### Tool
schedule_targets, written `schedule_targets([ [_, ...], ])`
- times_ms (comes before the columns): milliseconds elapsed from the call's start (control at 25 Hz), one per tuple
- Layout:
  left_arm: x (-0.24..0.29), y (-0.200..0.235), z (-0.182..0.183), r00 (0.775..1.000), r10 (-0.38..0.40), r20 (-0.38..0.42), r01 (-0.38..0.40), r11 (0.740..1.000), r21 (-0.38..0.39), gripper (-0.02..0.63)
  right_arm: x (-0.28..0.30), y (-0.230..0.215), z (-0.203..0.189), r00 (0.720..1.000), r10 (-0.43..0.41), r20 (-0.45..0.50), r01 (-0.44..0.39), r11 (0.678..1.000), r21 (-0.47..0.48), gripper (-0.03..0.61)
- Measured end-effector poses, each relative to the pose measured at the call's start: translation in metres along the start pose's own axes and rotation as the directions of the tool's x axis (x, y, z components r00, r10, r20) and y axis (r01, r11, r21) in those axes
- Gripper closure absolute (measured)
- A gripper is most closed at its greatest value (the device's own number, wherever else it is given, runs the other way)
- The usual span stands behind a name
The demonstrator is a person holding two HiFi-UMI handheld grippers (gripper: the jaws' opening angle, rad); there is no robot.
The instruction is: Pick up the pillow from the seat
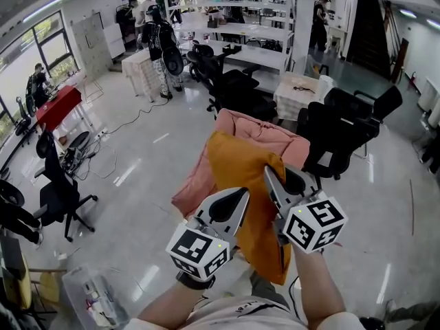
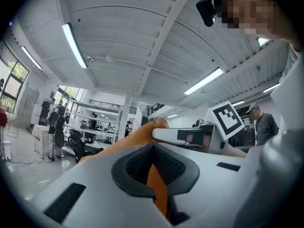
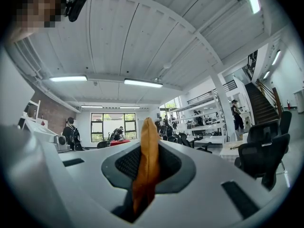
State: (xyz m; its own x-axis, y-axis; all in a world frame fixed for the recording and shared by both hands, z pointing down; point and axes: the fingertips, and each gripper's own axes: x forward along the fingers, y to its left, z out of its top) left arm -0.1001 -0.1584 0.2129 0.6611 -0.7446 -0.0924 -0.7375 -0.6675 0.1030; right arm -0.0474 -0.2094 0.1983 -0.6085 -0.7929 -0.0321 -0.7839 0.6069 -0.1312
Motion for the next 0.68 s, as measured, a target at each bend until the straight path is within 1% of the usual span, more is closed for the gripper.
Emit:
schedule_targets([
  [680, 0.0043, -0.0044, -0.0086, 1.000, 0.015, -0.007, -0.016, 1.000, -0.001, 0.604, -0.0043, -0.0070, -0.0096, 1.000, 0.003, -0.006, -0.003, 1.000, 0.004, 0.514],
])
